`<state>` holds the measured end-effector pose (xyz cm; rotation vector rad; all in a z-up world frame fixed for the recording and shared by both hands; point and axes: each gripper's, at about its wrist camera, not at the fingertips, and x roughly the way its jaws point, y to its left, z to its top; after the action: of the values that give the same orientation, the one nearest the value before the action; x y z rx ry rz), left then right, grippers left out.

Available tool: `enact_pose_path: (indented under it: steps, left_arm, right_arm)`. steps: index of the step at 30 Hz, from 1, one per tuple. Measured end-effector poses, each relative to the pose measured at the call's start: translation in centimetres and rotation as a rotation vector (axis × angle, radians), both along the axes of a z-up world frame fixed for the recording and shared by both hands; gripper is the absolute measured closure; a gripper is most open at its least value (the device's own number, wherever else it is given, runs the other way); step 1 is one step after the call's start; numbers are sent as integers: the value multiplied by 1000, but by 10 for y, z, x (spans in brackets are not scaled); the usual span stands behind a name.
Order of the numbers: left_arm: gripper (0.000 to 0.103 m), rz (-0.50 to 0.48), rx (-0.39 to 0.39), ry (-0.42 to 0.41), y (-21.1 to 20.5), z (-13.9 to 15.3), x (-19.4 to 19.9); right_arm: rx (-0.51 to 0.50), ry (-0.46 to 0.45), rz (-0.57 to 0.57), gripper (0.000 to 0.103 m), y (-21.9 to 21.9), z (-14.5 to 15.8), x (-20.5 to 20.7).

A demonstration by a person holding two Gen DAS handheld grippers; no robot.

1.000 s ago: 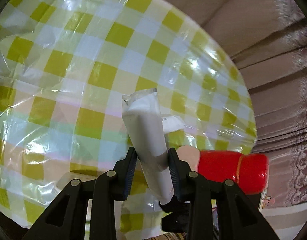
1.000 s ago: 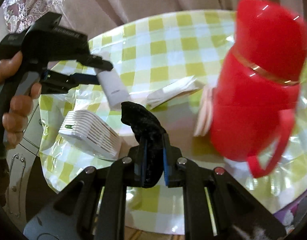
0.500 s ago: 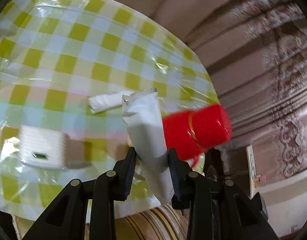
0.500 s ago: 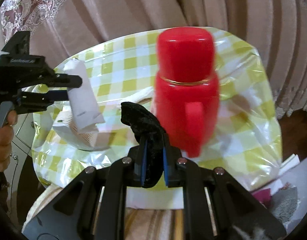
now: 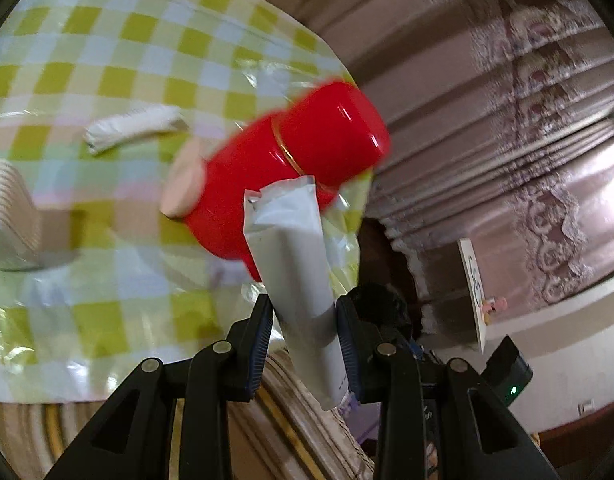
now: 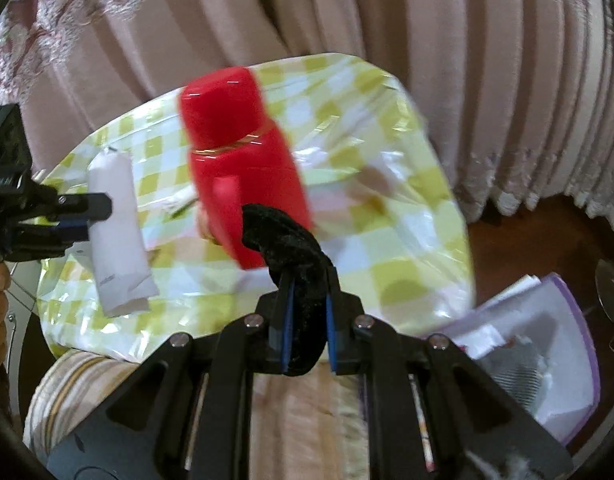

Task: Organize soft objects
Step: 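Lift and carry the black sock and white packet toward the white box, then open both tools over the white box to drop sock and packet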

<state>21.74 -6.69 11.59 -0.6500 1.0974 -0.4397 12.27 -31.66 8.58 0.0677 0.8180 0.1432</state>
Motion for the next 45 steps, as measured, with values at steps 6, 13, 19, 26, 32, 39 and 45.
enact_pose_path:
  steps: [6,13,19,26,32,39,45]
  left_arm:
    - [69,-103,-30,19,-58,-17,-6]
    - [69,-238,-33,67,-134,-43,-14]
    - [69,-350,-1,98,-194,-60,-21]
    - [69,-451,30,105,-245,-70,-31]
    - [39,-504,28,139,-268,-82,-33]
    - [37,-525,33,144,-282,-86,-36]
    - [33,-492,84,92,-252,-81,-43]
  right_arm:
    - [-29,12,-88,87,-53,-5,-16]
    - [-99,44,-180,86,-106,-18,-33]
    - [-206,44,-258,86,-134,-22,-43]
    - [-268,49,-332,85,-158,-21,-49]
    - [-290,74,-383,81,-173,-22,-52]
    - [-346,56,-377,36,-168,-20,-59]
    - [-400,-8,-267,28,-129,-14,-60]
